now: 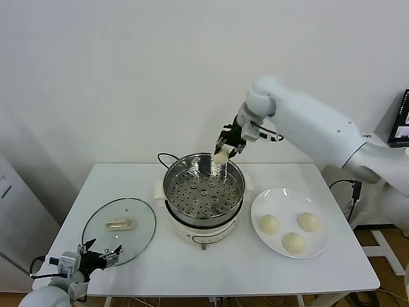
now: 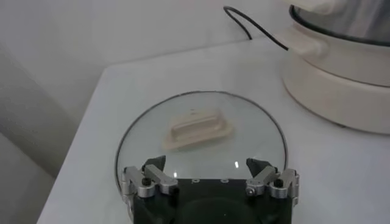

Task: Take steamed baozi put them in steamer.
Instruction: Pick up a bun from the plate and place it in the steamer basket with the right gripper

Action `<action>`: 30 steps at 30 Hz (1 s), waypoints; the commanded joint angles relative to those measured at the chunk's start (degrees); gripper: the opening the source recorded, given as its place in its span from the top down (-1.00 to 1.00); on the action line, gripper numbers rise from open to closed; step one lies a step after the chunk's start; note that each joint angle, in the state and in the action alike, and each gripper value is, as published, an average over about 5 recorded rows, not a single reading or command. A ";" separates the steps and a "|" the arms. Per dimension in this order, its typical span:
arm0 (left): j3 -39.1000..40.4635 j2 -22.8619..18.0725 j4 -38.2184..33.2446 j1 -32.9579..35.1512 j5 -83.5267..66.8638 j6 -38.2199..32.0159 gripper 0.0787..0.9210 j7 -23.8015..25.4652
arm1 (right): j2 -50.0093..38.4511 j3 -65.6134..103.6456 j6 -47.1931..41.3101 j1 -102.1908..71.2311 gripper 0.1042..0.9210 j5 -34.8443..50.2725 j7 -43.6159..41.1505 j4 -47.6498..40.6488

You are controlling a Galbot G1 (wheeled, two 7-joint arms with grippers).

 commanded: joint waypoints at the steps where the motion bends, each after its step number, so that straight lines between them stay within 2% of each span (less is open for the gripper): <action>1: 0.52 -0.05 0.12 -0.13 0.35 0.10 -0.77 -0.02 | 3.73 4.84 2.77 -7.54 0.13 -14.85 2.23 -0.08; 11: 0.67 -0.31 0.42 -0.15 0.66 0.12 -0.77 -0.05 | 7.66 7.77 2.77 -10.80 0.13 -19.63 3.92 -3.63; 23: 1.14 -0.33 0.78 -0.54 0.67 0.07 -0.77 -0.05 | 9.60 8.19 2.77 -12.02 0.13 -21.19 4.94 -5.04; 26: 1.20 -0.32 0.86 -0.53 0.67 0.04 -0.77 -0.04 | 9.66 8.12 2.77 -12.01 0.03 -21.10 5.21 -5.09; 30: 1.19 -0.30 0.81 -0.51 0.66 0.07 -0.77 -0.03 | 9.52 7.96 2.77 -10.92 -0.24 -19.48 5.26 -5.11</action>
